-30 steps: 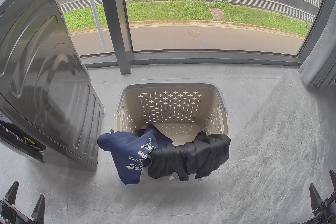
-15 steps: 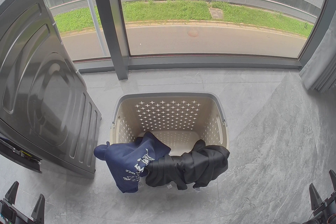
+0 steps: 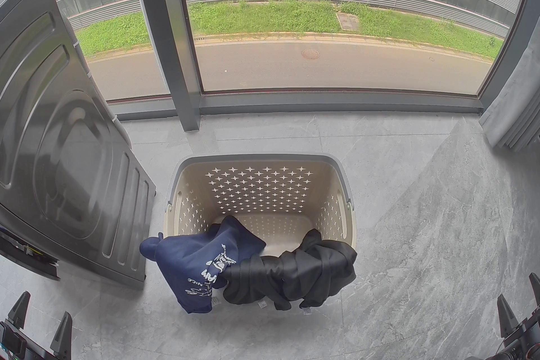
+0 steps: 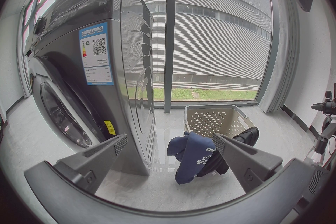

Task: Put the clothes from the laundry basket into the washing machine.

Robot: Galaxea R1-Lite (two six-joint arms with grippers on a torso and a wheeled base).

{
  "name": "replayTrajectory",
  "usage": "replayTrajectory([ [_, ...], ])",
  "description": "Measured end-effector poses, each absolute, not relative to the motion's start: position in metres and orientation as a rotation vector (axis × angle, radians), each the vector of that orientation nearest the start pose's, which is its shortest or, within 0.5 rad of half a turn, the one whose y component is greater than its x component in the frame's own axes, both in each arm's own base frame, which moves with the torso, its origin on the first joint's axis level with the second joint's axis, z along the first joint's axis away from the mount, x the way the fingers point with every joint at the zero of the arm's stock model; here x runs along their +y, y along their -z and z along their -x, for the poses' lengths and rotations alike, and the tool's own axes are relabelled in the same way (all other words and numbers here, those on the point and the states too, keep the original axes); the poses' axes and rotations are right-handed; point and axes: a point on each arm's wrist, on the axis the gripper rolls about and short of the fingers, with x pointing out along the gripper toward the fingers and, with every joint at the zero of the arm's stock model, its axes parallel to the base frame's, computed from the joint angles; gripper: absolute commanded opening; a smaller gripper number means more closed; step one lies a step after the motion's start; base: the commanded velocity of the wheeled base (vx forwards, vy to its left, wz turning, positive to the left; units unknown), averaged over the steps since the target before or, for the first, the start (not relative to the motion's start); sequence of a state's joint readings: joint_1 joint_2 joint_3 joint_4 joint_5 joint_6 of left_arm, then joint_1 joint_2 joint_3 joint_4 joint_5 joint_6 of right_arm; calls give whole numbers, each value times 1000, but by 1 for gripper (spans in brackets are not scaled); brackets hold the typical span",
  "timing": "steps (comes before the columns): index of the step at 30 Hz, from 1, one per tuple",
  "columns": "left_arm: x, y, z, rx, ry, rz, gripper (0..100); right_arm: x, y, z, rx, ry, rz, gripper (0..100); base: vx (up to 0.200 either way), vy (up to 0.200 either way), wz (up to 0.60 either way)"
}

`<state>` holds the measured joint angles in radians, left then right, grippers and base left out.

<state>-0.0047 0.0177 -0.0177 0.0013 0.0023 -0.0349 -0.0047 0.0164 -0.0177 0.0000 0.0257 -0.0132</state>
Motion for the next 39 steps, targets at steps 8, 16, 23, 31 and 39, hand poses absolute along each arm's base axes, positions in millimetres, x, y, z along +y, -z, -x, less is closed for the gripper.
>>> replayTrajectory([
  [8, 0, -81, 23, 2, 2, 33, 100, 1, -81, 23, -1, -22, 13, 100, 0, 0, 0],
  [16, 0, -81, 23, 2, 3, 33, 100, 1, -81, 23, -1, -21, 13, 100, 150, 0, 0],
  [23, 0, -81, 23, 2, 2, 33, 100, 1, -81, 23, -1, -21, 13, 100, 0, 0, 0],
  [31, 0, -81, 23, 2, 2, 32, 100, 1, -81, 23, -1, -21, 14, 100, 150, 0, 0],
  [39, 0, -81, 23, 1, 2, 32, 100, 1, -81, 23, -1, -21, 14, 100, 0, 0, 0],
])
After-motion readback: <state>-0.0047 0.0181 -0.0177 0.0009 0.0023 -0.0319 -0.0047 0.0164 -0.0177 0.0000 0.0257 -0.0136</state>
